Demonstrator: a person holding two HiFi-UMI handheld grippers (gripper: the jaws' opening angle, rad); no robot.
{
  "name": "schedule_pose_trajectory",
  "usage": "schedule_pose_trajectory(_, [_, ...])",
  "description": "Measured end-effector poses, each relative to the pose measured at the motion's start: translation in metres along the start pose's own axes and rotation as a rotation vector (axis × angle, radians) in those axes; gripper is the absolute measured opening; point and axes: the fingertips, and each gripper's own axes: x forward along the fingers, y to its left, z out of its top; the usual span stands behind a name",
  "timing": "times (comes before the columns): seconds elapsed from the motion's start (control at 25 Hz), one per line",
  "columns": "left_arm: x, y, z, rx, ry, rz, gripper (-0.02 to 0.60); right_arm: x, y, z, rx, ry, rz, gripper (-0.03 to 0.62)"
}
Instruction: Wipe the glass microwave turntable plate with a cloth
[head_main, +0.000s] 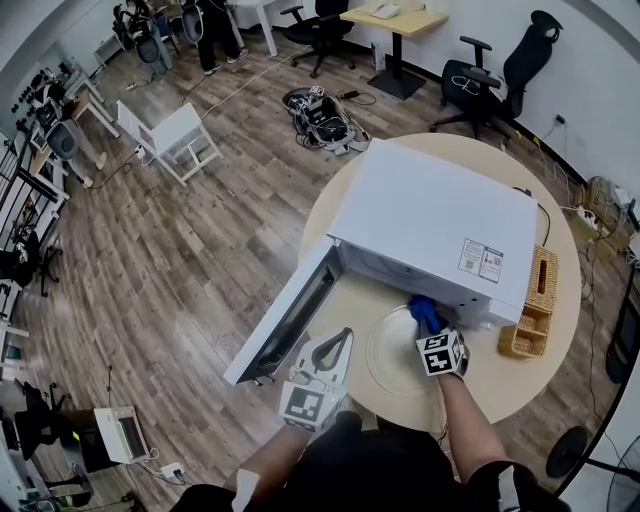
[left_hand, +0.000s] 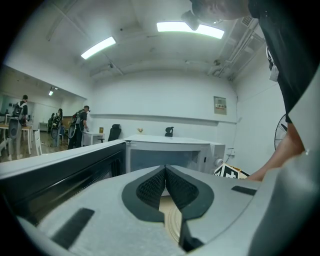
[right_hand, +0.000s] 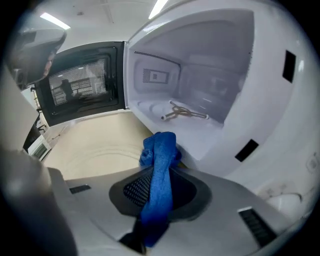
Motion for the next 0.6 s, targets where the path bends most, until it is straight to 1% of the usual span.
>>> schedule_pose_trajectory(0.16, [-0.001,-0.001,-0.001,0.008,0.002,0.0,0.006,-0.001,-0.013,-0.007,0.027,0.013,-0.03,0.069])
schedule_pose_trajectory(0.28, [-0.002,-0.003,0.0,0.012,0.0,-0.004,0.006,-0.002,-0.016,-0.007,0.025,0.009,-0.032,0.066])
schedule_pose_trajectory(0.48, [-0.007,-0.007,0.001,0.002,0.003,-0.005,0.006,-0.008,-0.014,-0.004,0.002,-0.029,-0.007,0.067])
schedule_pose_trajectory(0.6, [-0.01,-0.009,0.0,0.006,0.002,-0.007,0.006,-0.019,-0.009,0.004,0.009,-0.066,0.029,0.069])
